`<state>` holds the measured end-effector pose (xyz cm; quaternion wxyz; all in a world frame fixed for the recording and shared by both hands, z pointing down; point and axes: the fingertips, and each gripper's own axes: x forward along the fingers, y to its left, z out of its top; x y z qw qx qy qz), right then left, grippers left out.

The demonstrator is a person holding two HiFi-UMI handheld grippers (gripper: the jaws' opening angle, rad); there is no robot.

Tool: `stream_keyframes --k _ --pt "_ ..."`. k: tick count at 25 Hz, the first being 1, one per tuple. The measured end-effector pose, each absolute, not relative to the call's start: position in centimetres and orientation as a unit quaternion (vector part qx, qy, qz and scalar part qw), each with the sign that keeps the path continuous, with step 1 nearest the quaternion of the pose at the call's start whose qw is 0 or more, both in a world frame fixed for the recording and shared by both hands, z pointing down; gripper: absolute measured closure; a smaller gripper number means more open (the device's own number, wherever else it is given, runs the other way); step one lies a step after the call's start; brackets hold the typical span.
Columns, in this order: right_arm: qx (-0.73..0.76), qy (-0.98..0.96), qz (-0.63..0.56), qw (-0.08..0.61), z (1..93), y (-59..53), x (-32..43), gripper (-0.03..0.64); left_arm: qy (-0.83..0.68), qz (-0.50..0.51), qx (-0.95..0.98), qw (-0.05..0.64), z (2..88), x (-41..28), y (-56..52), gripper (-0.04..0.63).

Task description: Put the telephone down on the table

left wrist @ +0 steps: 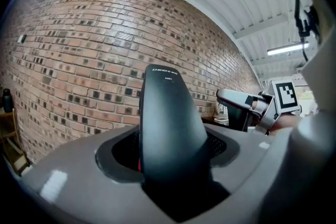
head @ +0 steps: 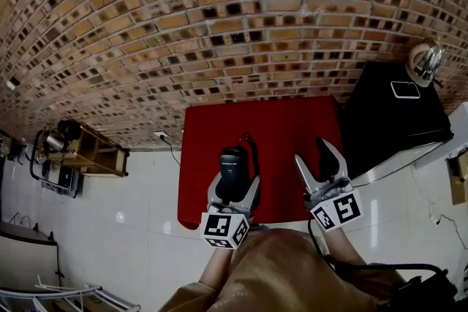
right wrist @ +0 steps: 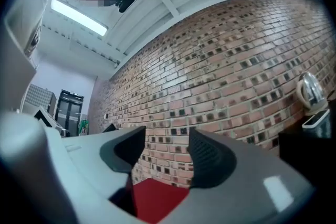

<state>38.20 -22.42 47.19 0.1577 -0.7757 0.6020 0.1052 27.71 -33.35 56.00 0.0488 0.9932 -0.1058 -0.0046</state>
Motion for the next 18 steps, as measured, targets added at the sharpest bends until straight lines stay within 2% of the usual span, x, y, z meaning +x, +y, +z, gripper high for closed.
stream_keyframes --k 8,18 --pt "-0.783 0.601 0.078 0.143 54.4 -32.5 39.8 0.368 -0.101 0.031 0.990 0.088 64.5 29.9 -43.9 0.276" --pt "-0.801 0.584 0.055 0.119 60.8 -33.8 45.2 0.368 -0.162 0.130 0.965 0.159 77.9 31.0 -50.1 0.276"
